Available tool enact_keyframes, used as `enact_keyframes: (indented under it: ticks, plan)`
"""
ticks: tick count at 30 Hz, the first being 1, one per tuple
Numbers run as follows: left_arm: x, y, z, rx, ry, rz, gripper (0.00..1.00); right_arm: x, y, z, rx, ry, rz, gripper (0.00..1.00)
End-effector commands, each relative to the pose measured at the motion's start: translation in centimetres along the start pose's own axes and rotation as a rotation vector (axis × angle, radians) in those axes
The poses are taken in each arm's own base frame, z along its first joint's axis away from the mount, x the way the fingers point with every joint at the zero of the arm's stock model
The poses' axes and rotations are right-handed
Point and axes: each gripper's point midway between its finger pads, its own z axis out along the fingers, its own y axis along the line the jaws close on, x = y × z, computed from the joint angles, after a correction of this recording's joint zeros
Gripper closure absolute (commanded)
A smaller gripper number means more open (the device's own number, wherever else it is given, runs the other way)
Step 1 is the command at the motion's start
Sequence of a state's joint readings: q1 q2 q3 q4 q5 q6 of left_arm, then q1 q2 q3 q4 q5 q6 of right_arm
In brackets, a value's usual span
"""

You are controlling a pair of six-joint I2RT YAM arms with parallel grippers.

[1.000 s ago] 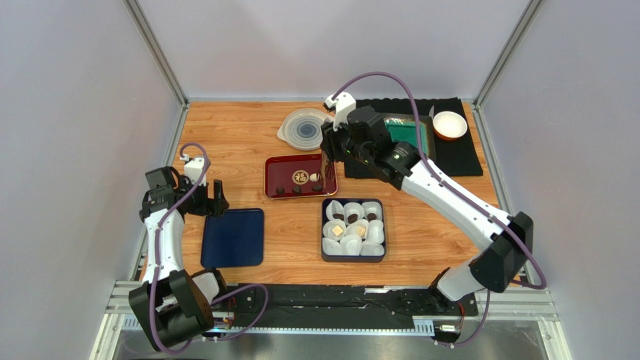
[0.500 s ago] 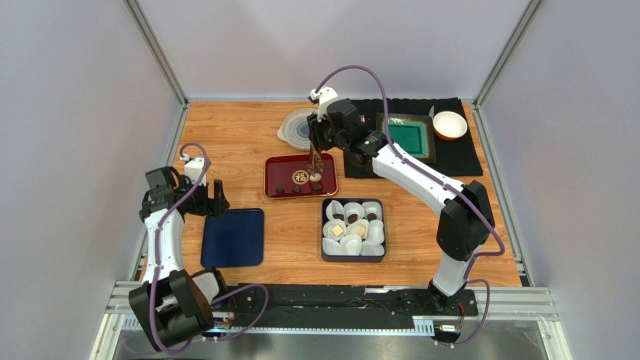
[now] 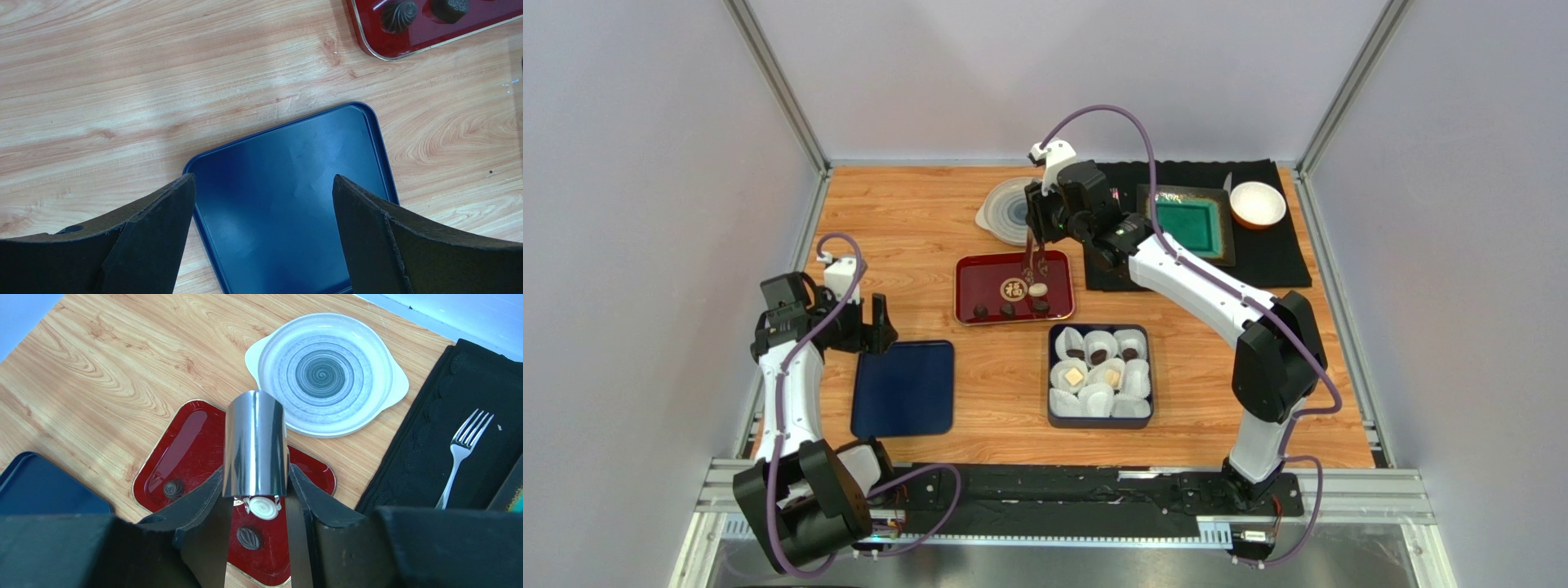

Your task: Pack the chocolate

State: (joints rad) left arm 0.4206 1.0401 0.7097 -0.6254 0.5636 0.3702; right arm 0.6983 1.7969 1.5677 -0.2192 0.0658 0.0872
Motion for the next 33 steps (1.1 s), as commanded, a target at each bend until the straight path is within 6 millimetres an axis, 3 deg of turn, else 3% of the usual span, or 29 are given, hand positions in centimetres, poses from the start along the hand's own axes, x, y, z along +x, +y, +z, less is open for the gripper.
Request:
enact_keyframes:
  ticks: [1,24,33]
  plan:
    - [-0.9,0.5,-0.4,-0.012,-0.021,0.034,0.1,-1.1,0.4,0.2,-0.021,-0.053,0.028,0.63]
    - [-1.0,0.7,-0.5,-0.017,-0.022,0.038,0.1,2.0,-0.2,0.1,-0.007,0.019,0.008,0.62]
    - [-1.1,0.6,-0.5,-0.012,-0.026,0.035,0.1,1.1,-0.5,-0.2,0.01,0.005,-0.014,0.62]
